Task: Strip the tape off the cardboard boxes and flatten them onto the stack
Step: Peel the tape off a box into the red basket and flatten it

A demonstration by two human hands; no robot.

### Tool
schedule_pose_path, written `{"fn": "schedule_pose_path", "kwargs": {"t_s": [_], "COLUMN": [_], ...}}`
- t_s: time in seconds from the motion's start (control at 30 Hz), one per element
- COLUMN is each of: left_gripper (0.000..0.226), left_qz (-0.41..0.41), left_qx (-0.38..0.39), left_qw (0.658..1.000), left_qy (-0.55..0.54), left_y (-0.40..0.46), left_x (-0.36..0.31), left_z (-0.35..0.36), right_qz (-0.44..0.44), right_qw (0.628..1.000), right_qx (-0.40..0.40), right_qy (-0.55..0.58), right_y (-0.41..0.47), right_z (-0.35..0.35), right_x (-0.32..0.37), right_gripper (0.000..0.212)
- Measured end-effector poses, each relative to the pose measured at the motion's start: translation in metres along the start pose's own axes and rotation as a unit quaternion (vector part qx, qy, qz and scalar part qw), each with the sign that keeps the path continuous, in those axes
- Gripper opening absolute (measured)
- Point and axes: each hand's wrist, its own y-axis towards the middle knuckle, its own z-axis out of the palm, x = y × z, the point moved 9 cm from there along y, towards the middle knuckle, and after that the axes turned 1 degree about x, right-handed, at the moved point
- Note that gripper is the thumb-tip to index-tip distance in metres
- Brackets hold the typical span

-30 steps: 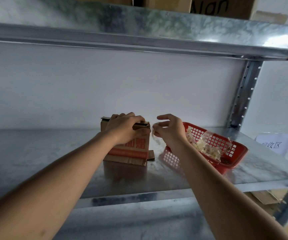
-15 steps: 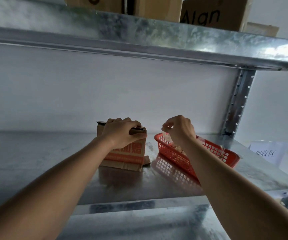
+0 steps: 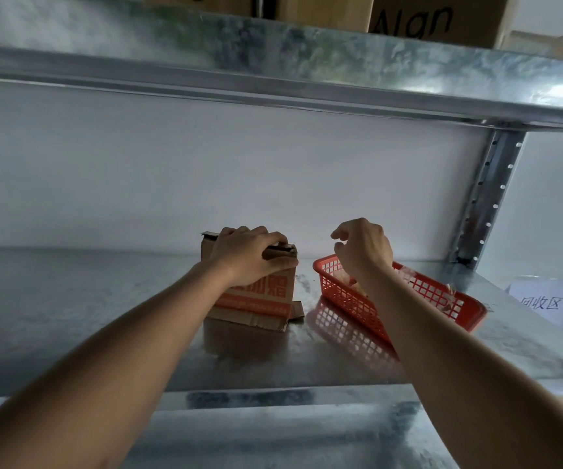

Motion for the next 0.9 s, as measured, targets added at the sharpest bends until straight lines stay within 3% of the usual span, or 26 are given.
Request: {"fn": "schedule_pose_path", "kwargs": {"t_s": [0.23, 0.43, 0.57, 0.67, 0.8, 0.9], "left_gripper": [0.069, 0.069, 0.086, 0.106, 0.121, 0.113], "left_qz": [0.007, 0.023, 0.021, -0.028, -0.088, -0.091], "left_qx": [0.003, -0.025, -0.040, -0.037, -0.040, -0.084], "left_qw": [1.000, 0.999, 0.998, 0.998, 0.994, 0.991], "left_qy": [-0.005, -0.028, -0.039, -0.043, -0.051, -0.050], "left_y": [-0.002, -0.012, -0.022, -0.027, -0.040, -0.050], "left_x": [0.003, 0.007, 0.010, 0.028, 0.047, 0.053], "left_z": [0.001, 0.001, -0.006, -0.006, -0.005, -0.013], "right_qz": [-0.078, -0.121, -0.106, -0.085, -0.100, -0.120], "right_qw": [0.994, 0.968, 0.963, 0.962, 0.970, 0.982], "right_qx": [0.033, 0.140, 0.146, 0.145, 0.144, 0.115], "right_qy": [0.076, 0.171, 0.201, 0.216, 0.167, 0.093], "right_y": [-0.014, -0.032, -0.041, -0.041, -0.039, -0.040], "right_z": [0.000, 0.027, 0.030, 0.024, 0.017, 0.016], "right_x": [0.036, 0.070, 0.069, 0.065, 0.077, 0.092], "right_gripper": [0.026, 0.029, 0.026, 0.027, 0.020, 0.027]}}
